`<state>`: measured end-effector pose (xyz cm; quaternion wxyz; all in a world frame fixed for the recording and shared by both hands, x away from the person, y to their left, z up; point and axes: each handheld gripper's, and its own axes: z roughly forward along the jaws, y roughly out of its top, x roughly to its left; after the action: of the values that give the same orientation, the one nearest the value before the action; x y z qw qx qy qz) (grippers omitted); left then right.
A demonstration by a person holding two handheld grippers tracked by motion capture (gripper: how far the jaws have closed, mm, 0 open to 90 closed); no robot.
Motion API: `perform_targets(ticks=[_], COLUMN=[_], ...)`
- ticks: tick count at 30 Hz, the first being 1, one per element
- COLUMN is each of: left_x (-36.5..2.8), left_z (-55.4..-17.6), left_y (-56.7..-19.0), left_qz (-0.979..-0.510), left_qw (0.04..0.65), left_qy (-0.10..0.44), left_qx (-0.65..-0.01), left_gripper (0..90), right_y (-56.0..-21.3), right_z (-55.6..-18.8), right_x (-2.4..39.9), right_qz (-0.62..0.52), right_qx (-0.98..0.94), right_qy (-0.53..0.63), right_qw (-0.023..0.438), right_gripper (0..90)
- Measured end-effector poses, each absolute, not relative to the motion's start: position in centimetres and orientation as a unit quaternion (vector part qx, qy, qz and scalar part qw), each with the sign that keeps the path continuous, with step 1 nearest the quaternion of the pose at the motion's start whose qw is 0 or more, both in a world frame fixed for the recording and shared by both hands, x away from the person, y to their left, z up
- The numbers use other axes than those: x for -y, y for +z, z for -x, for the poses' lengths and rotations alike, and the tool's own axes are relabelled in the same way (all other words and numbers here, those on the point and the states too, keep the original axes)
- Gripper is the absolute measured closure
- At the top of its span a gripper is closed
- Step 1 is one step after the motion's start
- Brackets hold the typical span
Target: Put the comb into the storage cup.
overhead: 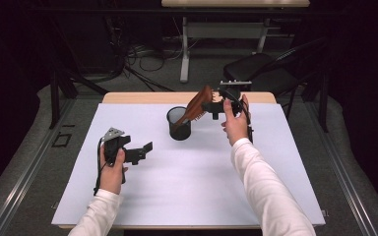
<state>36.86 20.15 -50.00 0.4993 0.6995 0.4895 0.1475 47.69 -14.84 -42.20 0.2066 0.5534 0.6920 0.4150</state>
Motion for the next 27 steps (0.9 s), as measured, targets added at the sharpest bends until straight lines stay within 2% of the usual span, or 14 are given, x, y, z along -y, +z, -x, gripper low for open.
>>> perform_targets(ticks=[27], left_x=[-20.5], left_z=[-36.6], left_y=[-49.5], left_qz=[-0.694], left_qw=[0.511], left_qy=[0.138], left_qx=[-0.488], left_gripper=[0.4], right_y=[-40.2], right_z=[-44.0], right_x=[13.8], right_qz=[-0.501], right_qx=[-0.724], right_qy=[0.426], right_qw=[0.209], right_gripper=[0.0])
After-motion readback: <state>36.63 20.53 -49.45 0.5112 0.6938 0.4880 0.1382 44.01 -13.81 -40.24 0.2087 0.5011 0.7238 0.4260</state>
